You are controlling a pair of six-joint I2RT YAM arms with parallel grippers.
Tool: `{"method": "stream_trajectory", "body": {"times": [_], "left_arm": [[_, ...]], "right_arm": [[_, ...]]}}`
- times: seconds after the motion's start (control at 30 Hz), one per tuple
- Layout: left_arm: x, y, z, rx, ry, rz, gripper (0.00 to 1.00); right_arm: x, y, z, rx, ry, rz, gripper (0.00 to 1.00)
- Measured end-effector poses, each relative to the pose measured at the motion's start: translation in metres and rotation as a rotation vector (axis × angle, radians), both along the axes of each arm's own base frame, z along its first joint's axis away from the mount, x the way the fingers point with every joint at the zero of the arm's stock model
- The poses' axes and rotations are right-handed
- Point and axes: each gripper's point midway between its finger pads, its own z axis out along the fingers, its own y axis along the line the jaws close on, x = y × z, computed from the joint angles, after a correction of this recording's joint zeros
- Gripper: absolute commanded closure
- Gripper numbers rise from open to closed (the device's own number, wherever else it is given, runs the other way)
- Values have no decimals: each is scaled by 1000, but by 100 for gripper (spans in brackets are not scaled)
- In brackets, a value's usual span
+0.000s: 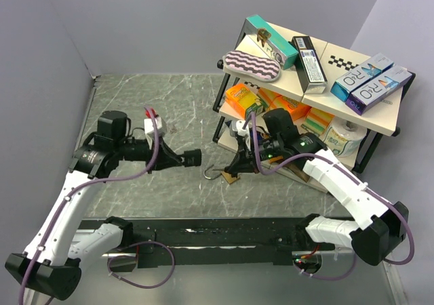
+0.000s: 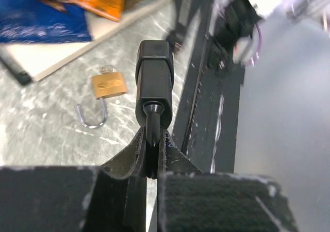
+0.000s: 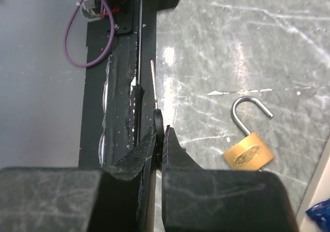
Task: Lock with the key
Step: Place the key at the center of the board.
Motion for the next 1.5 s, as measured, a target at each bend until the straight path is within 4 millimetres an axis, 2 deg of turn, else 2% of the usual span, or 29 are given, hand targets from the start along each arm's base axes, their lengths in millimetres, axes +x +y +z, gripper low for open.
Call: {"method": "stream_trajectory", "body": {"times": [0.1, 0.23, 0.37, 0.43, 0.53, 0.67, 0.8, 0.97, 1.1, 1.27, 1.5], "left_arm": [[20, 9, 7, -39, 55, 113, 99], [73, 37, 12, -118, 152, 362, 99], [130, 79, 0, -174, 289, 616, 99], [150, 101, -12, -199, 373, 723, 99], [167, 132, -24, -242, 465, 854, 99], [175, 164, -29, -272, 487, 984, 99], [173, 170, -35, -247, 482, 1012, 99], [160, 171, -51, -191, 493, 1020, 99], [153, 169, -61, -166, 513, 1014, 99], [149, 169, -68, -147, 522, 1010, 99], [148, 170, -71, -139, 528, 1018, 99]], "right_arm": [[-1, 0, -5, -12, 15, -12, 100], [-1, 14, -9, -30, -11, -4, 100], [1, 44, -27, -87, -18, 10, 100], [7, 60, -37, -121, 12, 3, 100], [22, 87, -53, -167, 46, -30, 100], [45, 125, -69, -207, 61, -77, 100], [73, 165, -90, -215, 72, -116, 100], [97, 190, -129, -252, 120, -160, 100], [106, 197, -155, -275, 142, -182, 100], [125, 210, -154, -239, 130, -206, 100], [154, 205, -184, -268, 159, -268, 100]]}}
